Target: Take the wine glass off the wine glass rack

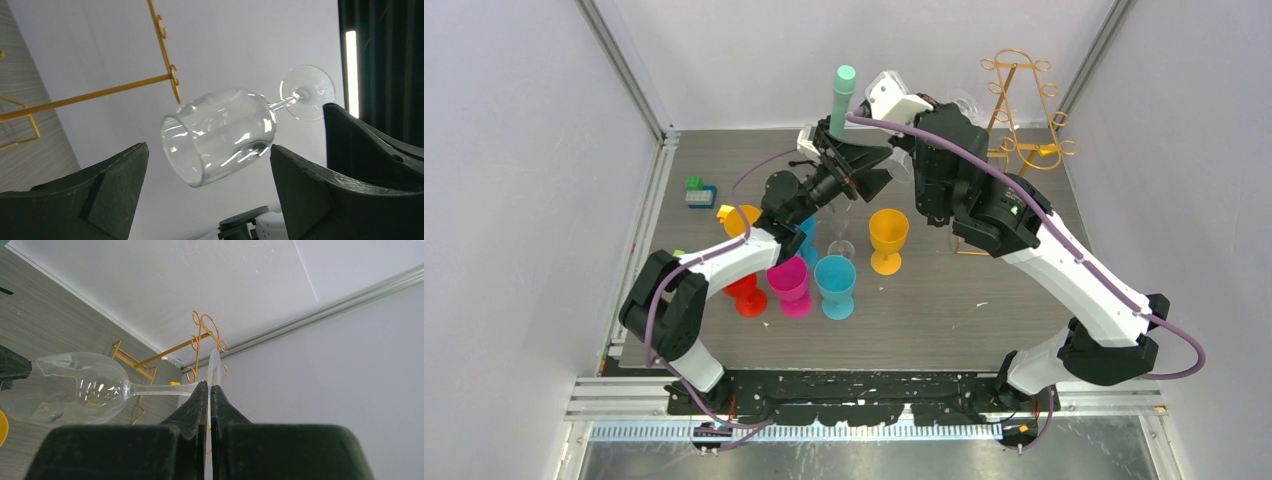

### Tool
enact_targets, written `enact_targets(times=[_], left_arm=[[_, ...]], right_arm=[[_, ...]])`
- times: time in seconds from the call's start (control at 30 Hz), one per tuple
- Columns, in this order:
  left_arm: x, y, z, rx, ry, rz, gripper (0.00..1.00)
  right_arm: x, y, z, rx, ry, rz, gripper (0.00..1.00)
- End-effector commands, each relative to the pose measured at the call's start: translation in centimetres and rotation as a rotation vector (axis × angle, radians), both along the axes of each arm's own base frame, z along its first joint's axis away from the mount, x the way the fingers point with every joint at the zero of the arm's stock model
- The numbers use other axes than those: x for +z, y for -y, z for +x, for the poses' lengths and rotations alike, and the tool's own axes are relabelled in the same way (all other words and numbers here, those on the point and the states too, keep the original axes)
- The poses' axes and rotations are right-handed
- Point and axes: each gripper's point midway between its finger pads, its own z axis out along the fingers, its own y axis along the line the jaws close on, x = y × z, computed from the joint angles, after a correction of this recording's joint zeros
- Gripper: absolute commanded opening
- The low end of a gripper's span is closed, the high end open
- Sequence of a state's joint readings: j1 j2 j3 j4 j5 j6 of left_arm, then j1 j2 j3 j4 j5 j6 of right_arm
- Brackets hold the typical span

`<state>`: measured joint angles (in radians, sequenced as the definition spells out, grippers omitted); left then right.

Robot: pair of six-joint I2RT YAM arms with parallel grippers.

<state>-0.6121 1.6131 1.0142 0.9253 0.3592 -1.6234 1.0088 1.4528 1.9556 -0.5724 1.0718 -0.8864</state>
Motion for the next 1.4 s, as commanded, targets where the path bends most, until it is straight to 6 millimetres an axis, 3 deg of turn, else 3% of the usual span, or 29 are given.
enact_targets(times=[0.0,0.6,0.73,0.9,1.1,1.23,1.37], left_arm=[[4.8,-0.6,-2.1,-0.045,0.122,-0.128,0.92],[9.6,-0.9,-5.5,-0.141,0.177,-0.280,0.46],[10.7,-1.2,-6.1,-0.148,0.206,-0.303,0.29],[11.3,-1.8,-6.4,-0.145,0.201,-0.323,0.01],[11.4,-1.8,-6.6,-0.144,0.206,-0.312,0.00],[11.2,-1.8,-6.8,-0.123,0.217,-0.267,0.00],[11.5,-2.0,-7.2,-0.103,0.241,-0.223,0.00]], right_arm=[[2.4,1.2,-1.1,0.015,0.055,0.110,0.00],[2.6,1.4,-1.4,0.021,0.073,0.224,0.00],[2.1,1.3,-1.5,0.027,0.065,0.250,0.00],[1.3,1.7,-1.8,0.022,0.064,0.280,0.00],[0.3,2.1,-2.3,0.040,0.057,0.358,0.00],[-0.2,2.6,-3.1,0.052,0.055,0.501,0.00],[-0.8,3.3,-3.7,0.043,0.050,0.577,0.05]])
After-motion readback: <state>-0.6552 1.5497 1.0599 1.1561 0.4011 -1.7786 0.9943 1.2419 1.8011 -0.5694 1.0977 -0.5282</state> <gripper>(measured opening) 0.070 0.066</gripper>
